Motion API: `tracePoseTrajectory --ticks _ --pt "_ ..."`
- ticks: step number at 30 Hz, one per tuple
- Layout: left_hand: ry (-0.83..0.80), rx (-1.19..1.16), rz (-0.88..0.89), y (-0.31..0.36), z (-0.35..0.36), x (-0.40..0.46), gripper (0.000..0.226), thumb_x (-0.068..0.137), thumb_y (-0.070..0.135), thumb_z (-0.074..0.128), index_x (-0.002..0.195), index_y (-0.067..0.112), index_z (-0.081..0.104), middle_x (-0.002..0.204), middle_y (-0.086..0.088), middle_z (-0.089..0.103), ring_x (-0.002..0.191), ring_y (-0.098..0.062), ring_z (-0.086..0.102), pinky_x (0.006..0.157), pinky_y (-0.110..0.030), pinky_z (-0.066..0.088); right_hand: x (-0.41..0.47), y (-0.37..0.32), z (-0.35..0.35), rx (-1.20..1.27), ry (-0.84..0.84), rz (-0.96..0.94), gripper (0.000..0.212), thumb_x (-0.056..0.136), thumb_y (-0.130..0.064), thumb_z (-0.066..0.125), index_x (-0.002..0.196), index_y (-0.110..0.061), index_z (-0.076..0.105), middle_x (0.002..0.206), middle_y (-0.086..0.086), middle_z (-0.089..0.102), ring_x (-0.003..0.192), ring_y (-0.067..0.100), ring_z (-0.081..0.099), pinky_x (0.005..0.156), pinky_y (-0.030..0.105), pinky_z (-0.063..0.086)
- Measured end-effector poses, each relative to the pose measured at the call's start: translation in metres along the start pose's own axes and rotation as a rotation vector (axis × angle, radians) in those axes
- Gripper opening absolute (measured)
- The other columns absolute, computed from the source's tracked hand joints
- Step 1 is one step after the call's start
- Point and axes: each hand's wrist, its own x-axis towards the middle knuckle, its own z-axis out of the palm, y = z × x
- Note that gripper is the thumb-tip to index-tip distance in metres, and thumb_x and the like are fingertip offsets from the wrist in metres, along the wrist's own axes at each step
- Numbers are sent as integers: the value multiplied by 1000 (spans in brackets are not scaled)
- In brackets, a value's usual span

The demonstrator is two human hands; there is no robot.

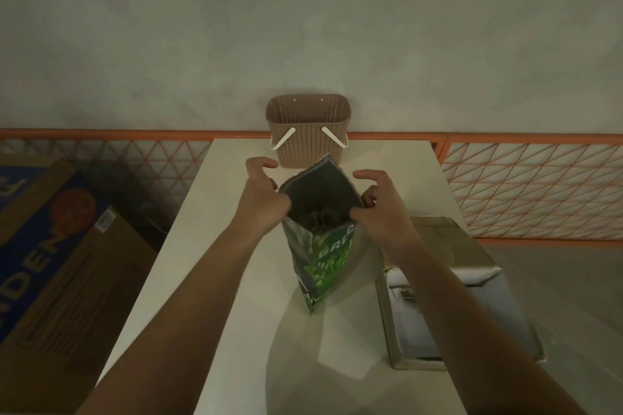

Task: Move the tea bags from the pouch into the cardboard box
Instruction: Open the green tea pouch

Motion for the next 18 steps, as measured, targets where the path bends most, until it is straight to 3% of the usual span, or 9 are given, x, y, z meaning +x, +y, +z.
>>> tracePoseTrajectory --ticks 3,6,9,11,13,18 --pt "96 44 25 -3 -11 7 67 83 -14 64 136 18 38 85 -2 45 73 -14 50 59 -29 45 0 5 -8 13 59 24 59 81 9 62 128 -21 46 98 19 56 89 27 60 78 37 57" --pt "91 124 61 -2 -8 9 61 82 -12 64 133 20 54 86 2 51 73 -9 52 55 -20 46 -3 7 -3 32 28 42 51 84 6 59 127 -20 49 99 13 58 85 17 60 65 23 55" --pt "22 282 137 -2 -5 10 41 86 6 70 125 19 69 94 2 68 74 -5 55 55 -14 39 -2 7 2 -21 43 17 34 89 -6 62 120 -18 56 91 3 61 75 9 60 52 11 44" --pt "42 338 148 -2 -4 9 25 92 25 70 114 16 76 93 -2 73 76 -11 62 64 -23 46 -1 6 3 -38 77 4 22 91 -17 65 112 -18 60 85 -2 62 70 6 60 46 8 42" --pt "107 387 155 -2 -2 11 28 95 39 66 109 18 79 92 -3 75 81 -18 66 71 -28 47 1 4 4 -81 129 -8 15 91 -28 66 103 -19 63 84 -9 61 70 2 57 46 6 40" --pt "297 470 218 -5 -7 12 30 98 41 61 112 22 79 89 1 57 82 -16 54 65 -26 36 3 7 -8 -203 240 -16 11 89 -26 65 95 -17 69 80 -10 62 69 5 57 52 10 36"
